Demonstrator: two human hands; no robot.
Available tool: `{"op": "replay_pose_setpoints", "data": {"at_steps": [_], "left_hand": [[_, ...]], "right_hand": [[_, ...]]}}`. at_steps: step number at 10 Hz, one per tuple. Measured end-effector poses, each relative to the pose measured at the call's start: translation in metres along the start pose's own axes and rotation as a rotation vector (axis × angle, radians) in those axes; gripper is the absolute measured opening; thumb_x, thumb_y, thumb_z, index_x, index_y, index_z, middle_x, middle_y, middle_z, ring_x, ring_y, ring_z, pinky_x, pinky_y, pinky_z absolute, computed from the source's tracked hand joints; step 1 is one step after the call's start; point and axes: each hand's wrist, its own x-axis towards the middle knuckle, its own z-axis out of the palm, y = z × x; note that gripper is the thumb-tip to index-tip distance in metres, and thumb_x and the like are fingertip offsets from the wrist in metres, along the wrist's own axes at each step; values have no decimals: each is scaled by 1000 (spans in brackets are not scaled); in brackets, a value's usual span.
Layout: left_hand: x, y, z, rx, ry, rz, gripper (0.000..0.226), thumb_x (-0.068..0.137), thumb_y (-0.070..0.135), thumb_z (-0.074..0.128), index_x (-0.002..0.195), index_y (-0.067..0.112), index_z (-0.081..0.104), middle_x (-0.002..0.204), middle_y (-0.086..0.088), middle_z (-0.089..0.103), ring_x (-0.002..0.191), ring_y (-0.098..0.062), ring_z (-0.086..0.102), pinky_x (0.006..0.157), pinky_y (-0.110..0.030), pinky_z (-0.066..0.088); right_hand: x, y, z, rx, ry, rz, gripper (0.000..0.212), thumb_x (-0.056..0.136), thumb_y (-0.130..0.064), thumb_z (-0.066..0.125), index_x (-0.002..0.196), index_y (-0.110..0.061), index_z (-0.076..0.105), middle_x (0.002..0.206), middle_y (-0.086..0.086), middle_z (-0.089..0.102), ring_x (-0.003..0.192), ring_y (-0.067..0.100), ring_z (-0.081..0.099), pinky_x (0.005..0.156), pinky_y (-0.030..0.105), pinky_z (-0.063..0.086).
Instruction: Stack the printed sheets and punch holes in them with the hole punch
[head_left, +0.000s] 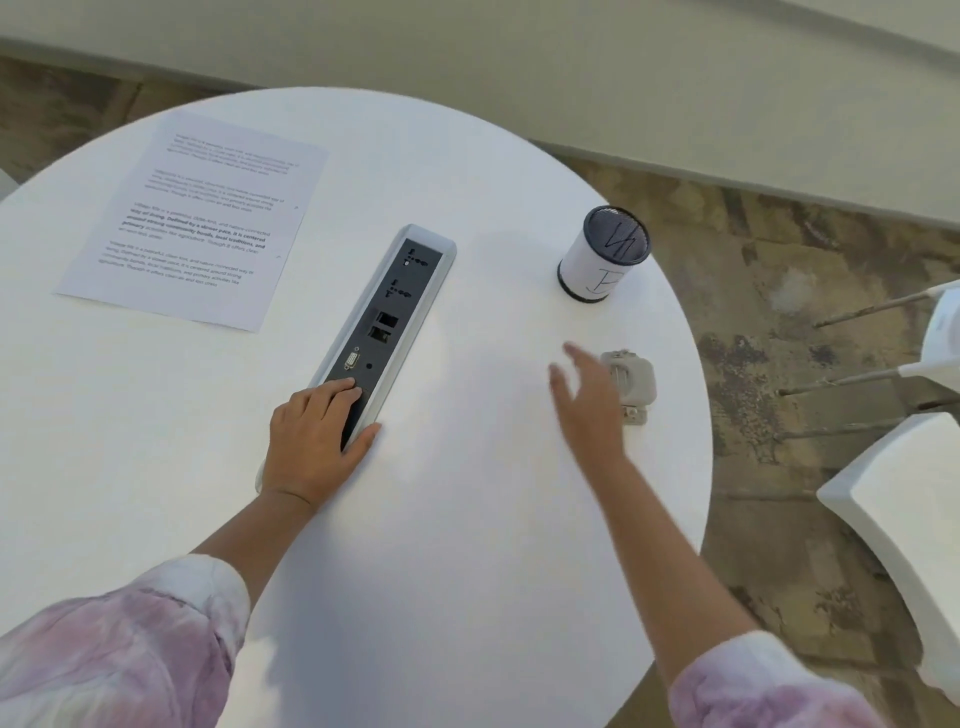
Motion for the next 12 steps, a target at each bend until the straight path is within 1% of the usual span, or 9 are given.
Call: {"op": "replay_pose_setpoints", "data": {"at_steps": [1, 2, 3, 4, 5, 7, 9, 11, 12], "left_hand": [[1, 1, -3, -12, -30, -12, 53, 84, 51, 38, 110, 12, 62, 121, -1, 59, 104, -24, 48, 82, -43, 41], [1, -3, -8, -7, -107, 34, 56, 87, 51, 34, 114, 11, 61, 125, -4, 58, 107, -27, 52, 83, -44, 44], [-19, -16, -18, 44, -157, 178, 60, 94, 51, 23, 123, 9, 56, 134, -5, 52, 118, -28, 50, 89, -41, 42], [-55, -37, -29, 53, -142, 114, 63, 95, 52, 20, 133, 10, 48, 142, -6, 44, 130, -27, 39, 99, -39, 33], [-86, -56, -37, 78, -147, -45, 68, 93, 57, 17, 141, 12, 35, 147, -8, 37, 135, -28, 31, 103, -45, 28], [-107, -66, -45, 126, -274, -215, 74, 92, 62, 10, 139, 12, 38, 145, -10, 40, 132, -31, 38, 100, -51, 35], [-110, -68, -41, 143, -278, -208, 71, 92, 60, 8, 144, 16, 27, 150, -5, 31, 137, -26, 28, 105, -48, 26], [-108, -67, -45, 138, -292, -215, 75, 92, 61, 7, 140, 10, 34, 145, -11, 40, 129, -30, 42, 94, -56, 40], [-107, -62, -49, 128, -180, -190, 73, 92, 61, 7, 143, 12, 27, 145, -9, 40, 133, -24, 33, 96, -56, 38]], "right_hand": [[-44, 11, 29, -259, -305, -11, 71, 92, -53, 29, 147, -10, 19, 157, 9, 15, 145, 21, 10, 116, 28, 4], [-81, 12, 52, -509, -310, -84, 89, 83, -68, -1, 146, -9, 20, 155, 12, 20, 144, 30, 17, 116, 40, 13], [-102, 11, 65, -590, -224, -75, 74, 93, -59, 6, 140, -9, 34, 145, 12, 41, 136, 30, 36, 112, 45, 26], [-114, 11, 70, -617, -216, -83, 71, 94, -58, 9, 142, -8, 27, 148, 10, 37, 138, 24, 21, 109, 41, 11], [-125, 11, 75, -640, -245, -127, 71, 95, -57, 11, 144, -7, 24, 151, 10, 31, 140, 23, 16, 112, 40, 6], [-133, 19, 78, -651, -214, -155, 71, 94, -58, 10, 145, -10, 21, 152, 6, 28, 145, 15, -2, 114, 38, 2], [-133, 16, 79, -615, -234, -163, 72, 94, -59, 9, 145, -10, 21, 152, 5, 26, 144, 11, -15, 114, 34, -4], [-132, 20, 70, -639, -241, -282, 86, 80, -71, -14, 144, -16, -7, 154, -1, -6, 144, 19, -7, 112, 30, -15], [-129, 9, 65, -632, -148, -292, 75, 92, -63, 6, 148, -14, 7, 155, 7, 14, 145, 18, -10, 114, 32, -6]]}}
